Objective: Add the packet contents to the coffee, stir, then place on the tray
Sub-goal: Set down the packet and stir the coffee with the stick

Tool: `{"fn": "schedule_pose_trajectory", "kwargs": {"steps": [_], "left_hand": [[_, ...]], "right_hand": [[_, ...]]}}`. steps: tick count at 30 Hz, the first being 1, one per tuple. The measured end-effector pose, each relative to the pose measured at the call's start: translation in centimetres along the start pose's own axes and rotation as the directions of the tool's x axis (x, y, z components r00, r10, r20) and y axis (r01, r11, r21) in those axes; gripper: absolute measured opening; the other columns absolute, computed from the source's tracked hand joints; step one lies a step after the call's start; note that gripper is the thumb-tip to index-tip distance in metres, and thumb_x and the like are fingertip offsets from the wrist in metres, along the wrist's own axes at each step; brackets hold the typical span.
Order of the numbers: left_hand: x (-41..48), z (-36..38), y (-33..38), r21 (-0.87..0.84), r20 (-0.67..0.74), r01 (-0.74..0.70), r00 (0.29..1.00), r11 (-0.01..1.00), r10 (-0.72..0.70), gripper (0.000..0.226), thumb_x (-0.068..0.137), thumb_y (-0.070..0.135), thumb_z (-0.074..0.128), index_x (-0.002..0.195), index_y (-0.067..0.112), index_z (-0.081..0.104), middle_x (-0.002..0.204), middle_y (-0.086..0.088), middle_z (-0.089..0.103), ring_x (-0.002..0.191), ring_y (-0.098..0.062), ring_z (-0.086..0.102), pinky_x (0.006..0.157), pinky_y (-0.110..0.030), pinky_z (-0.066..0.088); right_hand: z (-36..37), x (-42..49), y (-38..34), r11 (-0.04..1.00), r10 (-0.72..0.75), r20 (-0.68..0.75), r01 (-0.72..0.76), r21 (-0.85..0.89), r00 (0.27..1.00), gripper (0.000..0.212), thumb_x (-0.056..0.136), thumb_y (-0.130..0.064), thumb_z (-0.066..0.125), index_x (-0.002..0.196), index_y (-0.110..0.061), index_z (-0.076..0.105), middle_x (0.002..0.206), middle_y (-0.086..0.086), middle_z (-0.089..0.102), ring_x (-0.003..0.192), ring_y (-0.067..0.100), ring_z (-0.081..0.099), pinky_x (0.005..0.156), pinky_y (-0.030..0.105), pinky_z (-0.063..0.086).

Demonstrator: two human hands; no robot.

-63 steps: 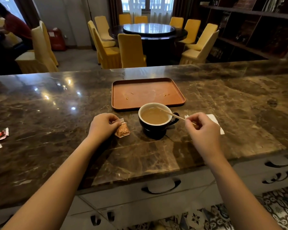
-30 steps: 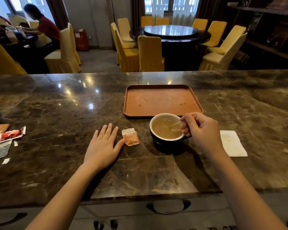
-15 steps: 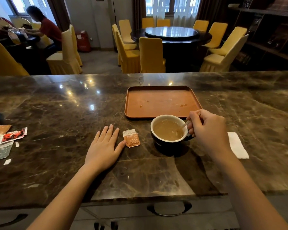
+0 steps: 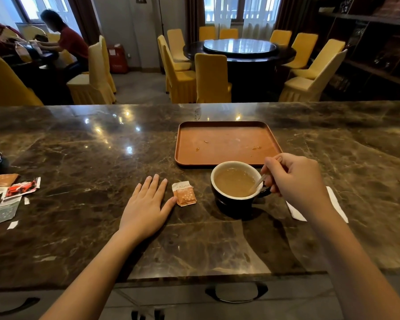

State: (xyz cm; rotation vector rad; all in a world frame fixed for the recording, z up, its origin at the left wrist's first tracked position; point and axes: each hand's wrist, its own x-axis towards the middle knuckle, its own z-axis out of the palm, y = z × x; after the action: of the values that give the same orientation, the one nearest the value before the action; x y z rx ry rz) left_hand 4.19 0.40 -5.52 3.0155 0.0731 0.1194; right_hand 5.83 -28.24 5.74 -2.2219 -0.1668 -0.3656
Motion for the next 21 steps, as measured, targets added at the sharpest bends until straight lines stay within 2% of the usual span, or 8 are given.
{"fn": "schedule_pose_trajectory", "kwargs": {"steps": [4, 8, 12, 15, 21], "left_hand": [[0.1, 0.1, -0.1, 0.006, 0.001, -0.001, 1.0, 1.0, 0.001, 0.085, 0.071, 0.072, -0.006, 0.142, 0.026, 0.002, 0.155, 0.001, -0.001, 0.141, -0.012, -0.005, 0.108, -0.03, -0.008], [0.1, 0.1, -0.1, 0.004, 0.002, -0.001, 1.0, 1.0, 0.001, 0.084, 0.072, 0.072, -0.005, 0.142, 0.027, 0.003, 0.155, 0.001, -0.001, 0.141, -0.012, -0.005, 0.108, -0.03, -0.008], [0.1, 0.0, 0.0, 0.0, 0.002, -0.004, 1.0, 1.0, 0.004, 0.084, 0.072, 0.071, -0.004, 0.143, 0.026, 0.004, 0.155, 0.0, 0.0, 0.141, -0.013, -0.005, 0.109, -0.03, -0.008], [0.0, -0.1, 0.0, -0.001, -0.004, -0.009, 1.0, 1.0, 0.009, 0.083, 0.073, 0.07, -0.004, 0.143, 0.026, 0.004, 0.155, 0.0, 0.0, 0.142, -0.014, -0.004, 0.109, -0.03, -0.008], [0.0, -0.2, 0.0, -0.001, 0.004, -0.007, 1.0, 1.0, 0.007, 0.082, 0.074, 0.07, -0.002, 0.143, 0.026, 0.004, 0.155, 0.0, 0.0, 0.142, -0.014, -0.004, 0.109, -0.03, -0.007]], "right_hand": [[0.6, 0.0, 0.0, 0.989, -0.082, -0.113, 0.067, -0.129, 0.99, 0.026, 0.092, -0.022, 0.05, 0.078, -0.009, 0.068, 0.063, 0.007, 0.065, 0.057, 0.018, 0.061, 0.058, 0.038, 0.056], [1.6, -0.3, 0.1, 0.991, -0.108, -0.156, 0.094, -0.096, 0.982, 0.024, 0.092, -0.021, 0.051, 0.082, -0.007, 0.068, 0.067, 0.007, 0.067, 0.06, 0.016, 0.061, 0.06, 0.037, 0.057], [2.5, -1.2, 0.1, 0.996, -0.054, -0.06, 0.058, 0.061, 0.997, 0.022, 0.092, -0.023, 0.051, 0.085, -0.012, 0.069, 0.069, 0.0, 0.067, 0.061, 0.01, 0.063, 0.061, 0.026, 0.055], [2.4, -1.7, 0.0, 0.989, -0.009, 0.021, 0.006, 0.15, 1.0, 0.02, 0.09, -0.026, 0.051, 0.082, -0.017, 0.068, 0.067, -0.005, 0.067, 0.062, 0.006, 0.064, 0.054, 0.014, 0.052], [0.3, -1.1, -0.6, 0.989, -0.002, 0.114, -0.015, 0.146, 0.994, 0.022, 0.09, -0.025, 0.053, 0.075, -0.018, 0.067, 0.06, -0.001, 0.067, 0.054, 0.008, 0.063, 0.046, 0.012, 0.049]]}}
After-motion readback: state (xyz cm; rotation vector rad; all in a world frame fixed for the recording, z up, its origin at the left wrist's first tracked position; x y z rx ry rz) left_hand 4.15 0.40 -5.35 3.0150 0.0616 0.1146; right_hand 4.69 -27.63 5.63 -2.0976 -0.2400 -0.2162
